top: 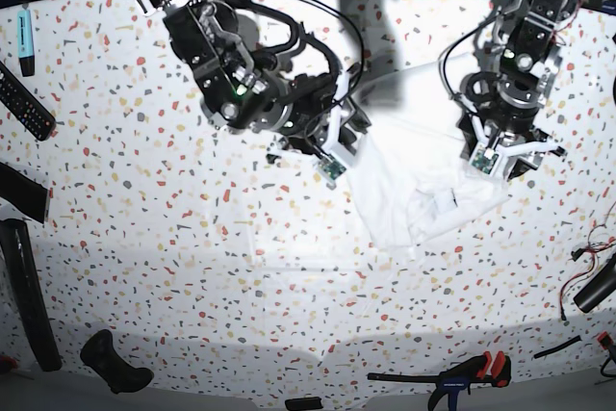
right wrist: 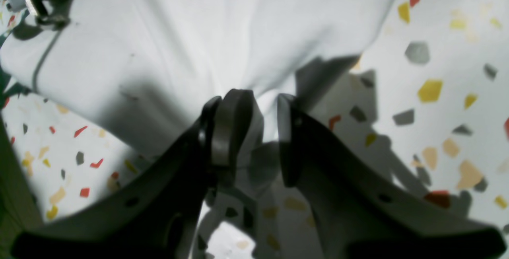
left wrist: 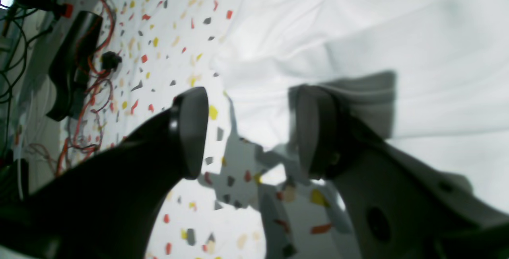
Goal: Fold the T-shirt properly
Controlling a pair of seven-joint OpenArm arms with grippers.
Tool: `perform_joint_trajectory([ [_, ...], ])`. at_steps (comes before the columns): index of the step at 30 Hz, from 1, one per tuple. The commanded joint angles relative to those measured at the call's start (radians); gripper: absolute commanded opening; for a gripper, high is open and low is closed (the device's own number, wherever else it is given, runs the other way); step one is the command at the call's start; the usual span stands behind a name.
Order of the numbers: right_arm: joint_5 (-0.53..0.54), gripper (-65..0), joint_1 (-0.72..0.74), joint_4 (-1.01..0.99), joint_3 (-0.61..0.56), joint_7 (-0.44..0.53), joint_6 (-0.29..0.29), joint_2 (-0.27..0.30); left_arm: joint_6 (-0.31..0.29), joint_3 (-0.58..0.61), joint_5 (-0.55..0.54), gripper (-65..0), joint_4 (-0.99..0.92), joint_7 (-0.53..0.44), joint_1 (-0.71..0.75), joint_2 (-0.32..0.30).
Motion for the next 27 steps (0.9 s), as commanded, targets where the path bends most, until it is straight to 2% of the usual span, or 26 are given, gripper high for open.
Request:
perform_joint_trajectory([
  [1, 0.011, -48.6, 0.02, 0.043, 0.002, 0.019, 0.012, -0.009, -0.011, -0.006, 0.004, -31.1, 0.013, -0.027, -0.017, -0.004],
  [4, 0.006, -48.6, 0.04, 0.121, 0.002, -0.007, 0.012, -0.008, -0.005, -0.006, 0.004, -31.0, 0.014, -0.014, -0.034, -0.001],
  [8, 0.005, -48.6, 0.094, 0.236, 0.002, -0.139, 0.012, -0.008, 0.124, -0.006, 0.005, -31.1, 0.043, 0.119, -0.081, -0.002],
  [11, 0.004, -48.6, 0.142, 0.307, 0.01, -0.234, 0.012, -0.008, 0.126, -0.006, -0.004, -31.1, 0.089, 0.117, -0.104, -0.001],
  [13, 0.004, -48.6, 0.156, 0.327, 0.048, -0.24, 0.012, -0.009, 0.123, -0.006, -0.048, -31.0, 0.135, 0.117, -0.108, -0.002],
  [16, 0.004, -48.6, 0.159, 0.33, 0.164, -0.238, 0.012, -0.008, 0.119, -0.006, -0.175, -31.1, 0.224, 0.117, -0.105, -0.002],
  [19, 0.004, -48.6, 0.157, 0.33, 0.333, -0.244, 0.012, 0.0, 0.071, -0.006, -0.329, -31.0, 0.305, 0.117, -0.104, -0.001],
  [22, 0.011, -48.6, 0.157, 0.33, 0.515, -0.252, 0.012, 0.019, -0.018, -0.006, -0.46, -31.0, 0.342, 0.109, -0.104, 0.01],
  [25, 0.079, -48.6, 0.157, 0.33, 0.655, -0.295, 0.012, 0.06, -0.073, -0.006, -0.462, -31.0, 0.337, 0.077, -0.097, 0.063],
  [27, 0.14, -48.6, 0.151, 0.33, 0.723, -0.317, 0.012, 0.095, -0.101, -0.006, -0.449, -31.1, 0.325, -0.012, -0.085, 0.109],
])
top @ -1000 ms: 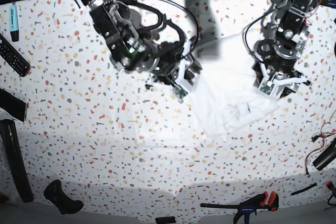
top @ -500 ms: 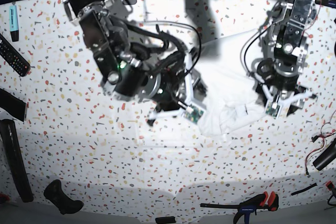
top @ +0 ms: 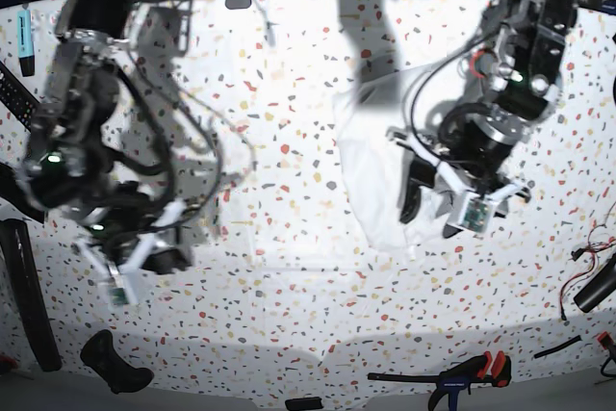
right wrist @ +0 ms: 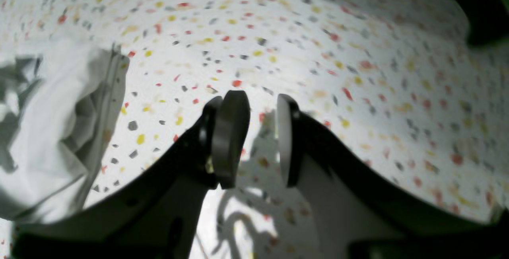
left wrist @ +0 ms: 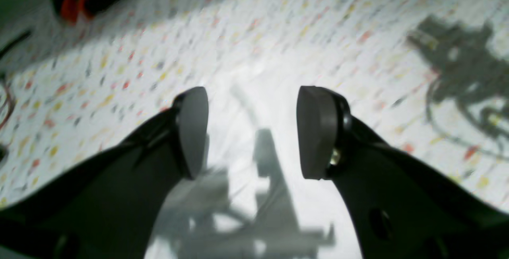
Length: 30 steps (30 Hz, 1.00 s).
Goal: Fold the T-shirt properly
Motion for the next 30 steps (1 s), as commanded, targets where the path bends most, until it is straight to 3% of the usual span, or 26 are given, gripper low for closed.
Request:
perform_joint_trajectory([
  [1, 0.036, -48.6, 0.01, 0.018, 0.026, 0.02, 0.009, 0.023, -0.022, -0.005, 0.01, -31.1, -0.002, -0.068, -0.012, 0.018],
  [4, 0.069, -48.6, -0.02, 0.018, 0.079, 0.016, 0.009, 0.066, -0.043, -0.005, 0.079, -31.1, -0.08, -0.192, -0.026, 0.073],
  [9, 0.069, -48.6, -0.077, 0.018, 0.104, 0.015, 0.009, 0.113, -0.043, -0.005, 0.086, -31.1, -0.274, -0.27, -0.062, 0.117],
  [18, 0.07, -48.6, -0.082, 0.018, 0.104, 0.01, 0.009, 0.111, -0.043, -0.005, 0.069, -31.1, -0.689, -0.504, -0.067, 0.155],
  [22, 0.069, -48.6, -0.082, 0.018, 0.104, 0.01, 0.009, 0.111, -0.05, -0.005, 0.069, -31.1, -0.883, -0.654, -0.067, 0.179],
  [24, 0.071, -48.6, -0.082, 0.018, 0.104, 0.01, 0.009, 0.111, -0.084, -0.005, 0.069, -31.1, -0.956, -0.716, -0.067, 0.183],
  [27, 0.073, -48.6, -0.082, 0.018, 0.104, 0.01, 0.009, 0.111, -0.199, -0.005, 0.069, -31.0, -0.985, -0.718, -0.062, 0.182],
  [30, 0.073, -48.6, -0.082, 0.018, 0.104, 0.01, 0.009, 0.111, -0.278, -0.005, 0.069, -30.7, -0.969, -0.718, -0.063, 0.182],
])
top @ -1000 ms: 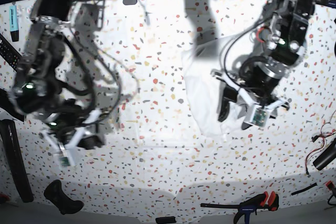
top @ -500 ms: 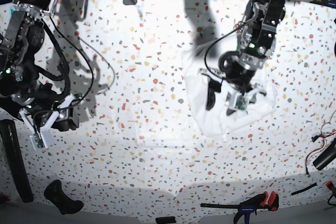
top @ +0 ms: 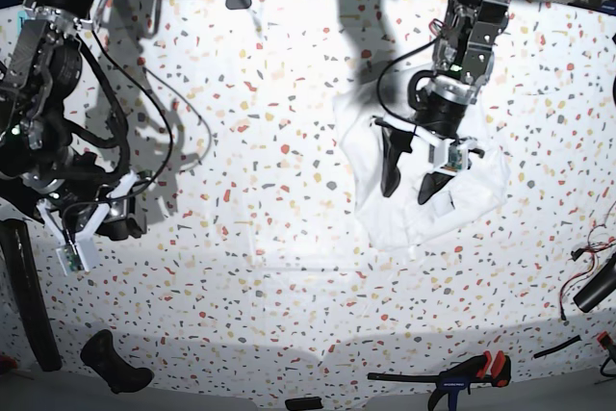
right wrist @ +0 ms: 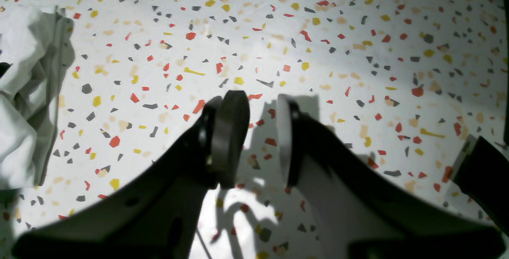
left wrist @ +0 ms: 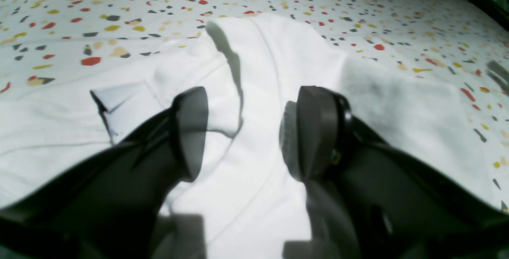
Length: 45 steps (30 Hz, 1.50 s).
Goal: Fold the T-shirt properly
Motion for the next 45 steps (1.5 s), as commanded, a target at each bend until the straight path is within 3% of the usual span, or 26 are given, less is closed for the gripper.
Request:
perform_joint_trajectory([
  [1, 0.009, -48.6, 0.019, 0.018, 0.004, 0.021, 0.009, 0.014, -0.057, 0.008, 0.008, -30.5, -0.008, 0.143, 0.024, 0.005],
  [3, 0.009, -48.6, 0.019, 0.018, 0.004, 0.022, 0.009, 0.014, -0.09, 0.008, 0.008, -30.6, 0.024, 0.142, 0.025, 0.005],
  [9, 0.009, -48.6, 0.019, 0.018, 0.004, 0.031, 0.009, 0.014, -0.09, 0.008, 0.009, -30.6, 0.144, 0.148, 0.025, 0.002],
  [16, 0.081, -48.6, 0.019, 0.018, 0.004, 0.046, -0.032, 0.013, -0.089, 0.006, 0.008, -30.6, 0.378, 0.253, 0.024, -0.021],
  [19, 0.103, -48.6, 0.019, 0.018, 0.004, 0.043, -0.032, 0.011, -0.089, 0.006, 0.008, -30.6, 0.517, 0.38, 0.021, -0.031],
  [24, 0.106, -48.6, 0.019, 0.018, 0.004, 0.028, -0.032, 0.011, -0.089, 0.004, 0.015, -30.6, 0.772, 0.752, 0.021, -0.032],
  [26, 0.105, -48.6, 0.019, 0.018, 0.004, 0.012, -0.032, 0.011, -0.088, -0.018, 0.07, -30.6, 0.846, 0.803, 0.02, -0.04],
  [29, 0.115, -48.6, 0.017, 0.018, 0.004, -0.039, -0.032, 0.02, -0.085, -0.109, 0.052, -30.6, 0.894, 0.842, 0.02, -0.046],
  [36, 0.242, -48.6, -0.048, 0.018, 0.004, -0.092, -0.032, 0.09, -0.085, -0.422, -0.13, -30.6, 0.905, 0.983, 0.078, -0.048],
  [45, 0.24, -48.6, -0.208, 0.05, 0.004, -0.092, -0.032, 0.094, -0.088, -0.639, -0.19, -30.7, 1.146, 1.062, 0.407, -0.051],
])
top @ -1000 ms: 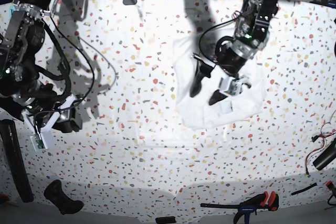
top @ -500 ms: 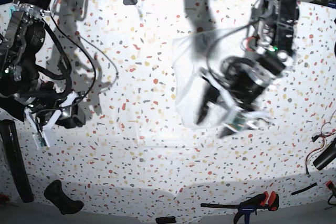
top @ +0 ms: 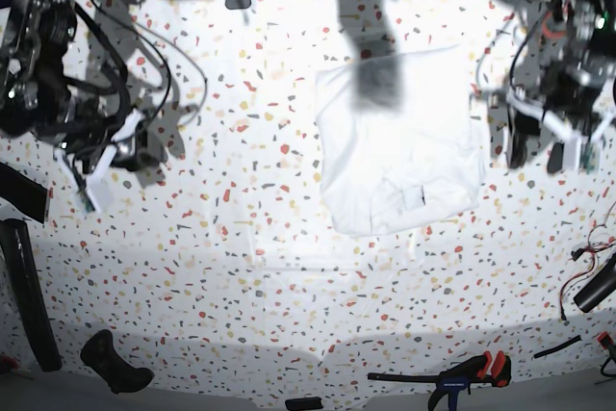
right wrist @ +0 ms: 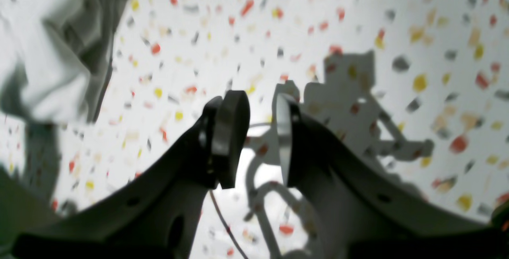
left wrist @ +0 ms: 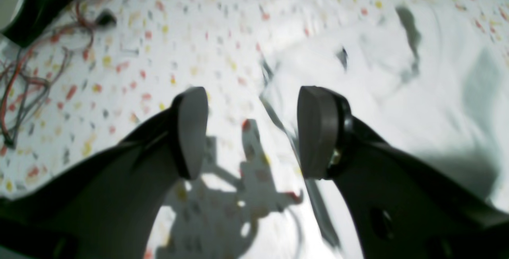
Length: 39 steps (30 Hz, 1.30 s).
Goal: Fold the T-shirt properly
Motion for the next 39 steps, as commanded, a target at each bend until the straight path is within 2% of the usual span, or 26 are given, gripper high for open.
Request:
perform_joint_trajectory([
  [1, 0.015, -48.6, -0.012, 0.037, 0.007, 0.019, -0.005, 0.015, -0.003, -0.013, -0.016, -30.7, 0.053, -0.005, 0.035, -0.015],
  [6, 0.015, -48.6, -0.172, 0.175, 0.007, 0.019, -0.005, 0.015, -0.003, -0.016, -0.019, -30.7, 0.218, 0.053, 0.239, -0.05],
  [9, 0.015, -48.6, -0.294, 0.272, 0.007, 0.019, -0.005, 0.014, -0.001, -0.016, -0.019, -30.6, 0.229, 0.063, 0.349, -0.05],
  [12, 0.019, -48.6, -0.446, 0.344, 0.007, 0.019, -0.005, 0.015, 0.054, -0.016, -0.019, -30.6, 0.229, 0.098, 0.442, -0.05],
  [19, 0.038, -48.6, -0.808, 0.363, 0.007, 0.024, 0.018, 0.014, 0.061, -0.016, -0.019, -30.6, 0.229, 0.087, 0.636, -0.05],
  [26, 0.027, -48.6, -1.061, 0.36, 0.007, 0.086, 0.036, 0.014, 0.059, -0.014, -0.019, -30.6, 0.192, 0.053, 0.727, -0.05],
  [31, 0.019, -48.6, -1.115, 0.289, 0.007, 0.172, 0.036, 0.011, -0.012, -0.014, -0.019, -30.6, -0.016, -0.042, 0.724, -0.05],
  [34, 0.039, -48.6, -1.106, 0.183, 0.007, 0.252, 0.036, -0.011, -0.053, -0.014, -0.019, -30.6, -0.197, -0.151, 0.701, -0.051],
  [37, 0.041, -48.6, -1.032, 0.024, 0.007, 0.328, 0.036, -0.046, -0.131, -0.013, -0.019, -30.6, -0.387, -0.263, 0.624, -0.05],
  [39, 0.041, -48.6, -0.956, -0.103, 0.005, 0.339, 0.036, -0.067, -0.166, -0.013, -0.019, -30.6, -0.511, -0.27, 0.547, -0.05],
])
